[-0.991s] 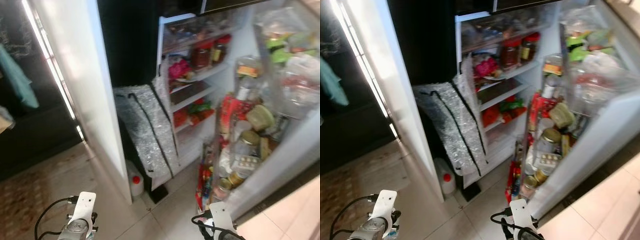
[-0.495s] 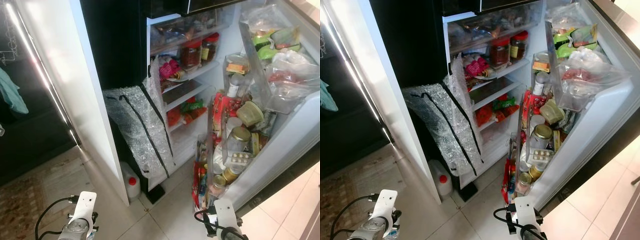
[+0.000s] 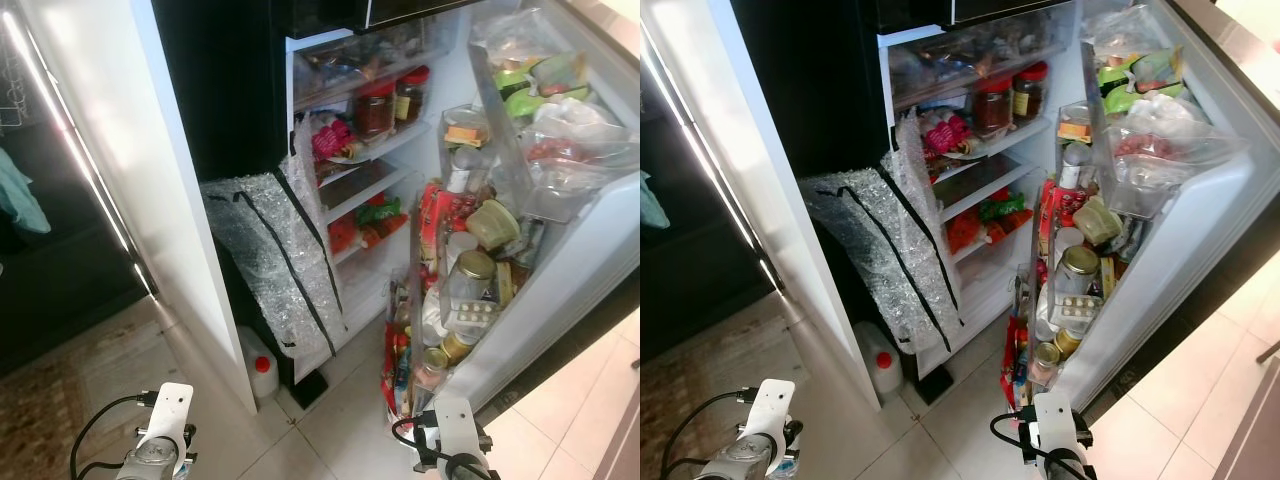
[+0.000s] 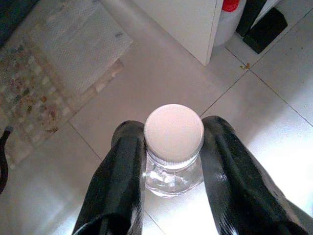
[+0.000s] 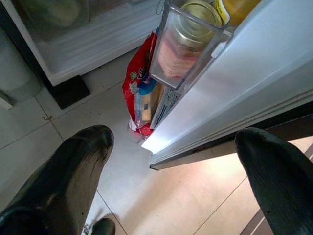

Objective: Restocking fridge

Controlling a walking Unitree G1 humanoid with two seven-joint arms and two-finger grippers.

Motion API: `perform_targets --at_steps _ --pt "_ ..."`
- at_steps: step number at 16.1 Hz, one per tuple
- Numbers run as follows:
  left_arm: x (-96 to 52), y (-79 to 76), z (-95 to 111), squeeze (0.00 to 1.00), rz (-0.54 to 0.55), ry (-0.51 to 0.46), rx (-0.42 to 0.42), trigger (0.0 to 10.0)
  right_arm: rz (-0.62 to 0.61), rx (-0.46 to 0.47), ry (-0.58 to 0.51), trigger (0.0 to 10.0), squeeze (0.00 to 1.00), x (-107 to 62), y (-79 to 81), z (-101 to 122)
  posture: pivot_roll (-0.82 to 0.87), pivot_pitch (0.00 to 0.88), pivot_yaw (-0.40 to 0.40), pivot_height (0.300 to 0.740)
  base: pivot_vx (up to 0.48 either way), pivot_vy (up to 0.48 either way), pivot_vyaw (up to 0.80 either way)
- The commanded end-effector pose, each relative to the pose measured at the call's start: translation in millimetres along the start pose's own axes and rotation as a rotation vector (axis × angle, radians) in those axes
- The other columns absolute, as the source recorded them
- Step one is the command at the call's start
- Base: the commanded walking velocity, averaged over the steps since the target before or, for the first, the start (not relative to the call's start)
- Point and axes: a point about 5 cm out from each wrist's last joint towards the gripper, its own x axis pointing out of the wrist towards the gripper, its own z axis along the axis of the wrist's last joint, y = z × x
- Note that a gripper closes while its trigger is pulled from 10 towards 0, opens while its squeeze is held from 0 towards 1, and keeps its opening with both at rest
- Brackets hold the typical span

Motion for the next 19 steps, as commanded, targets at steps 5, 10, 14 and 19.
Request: perform_targets --at_steps 5,10,14,19 --pt "-0.1 -0.7 -1 0.0 -0.002 0.006 0.01 10.0 0.018 0.069 -0.012 10.0 0.0 -1.4 1.0 -1 0.04 0.02 -0.054 0.74 0.0 0.0 0.0" --pt "-0.1 -0.5 -1 0.0 -0.002 0.006 0.012 10.0 0.038 0.142 -0.071 10.0 0.0 -2.2 2.3 4 0.03 0.019 -0.055 0.74 0.0 0.0 0.0" --pt "-0.1 -0.6 -1 0.0 -0.001 0.003 0.011 10.0 0.007 0.183 -0.124 10.0 0.0 -3.5 -0.4 7 0.03 0.02 -0.056 0.74 0.0 0.0 0.0" --pt "-0.1 -0.4 -1 0.0 -0.001 0.004 0.012 10.0 -0.034 0.187 -0.149 10.0 0.0 -4.6 -2.7 8 0.03 0.019 -0.058 0.74 0.0 0.0 0.0"
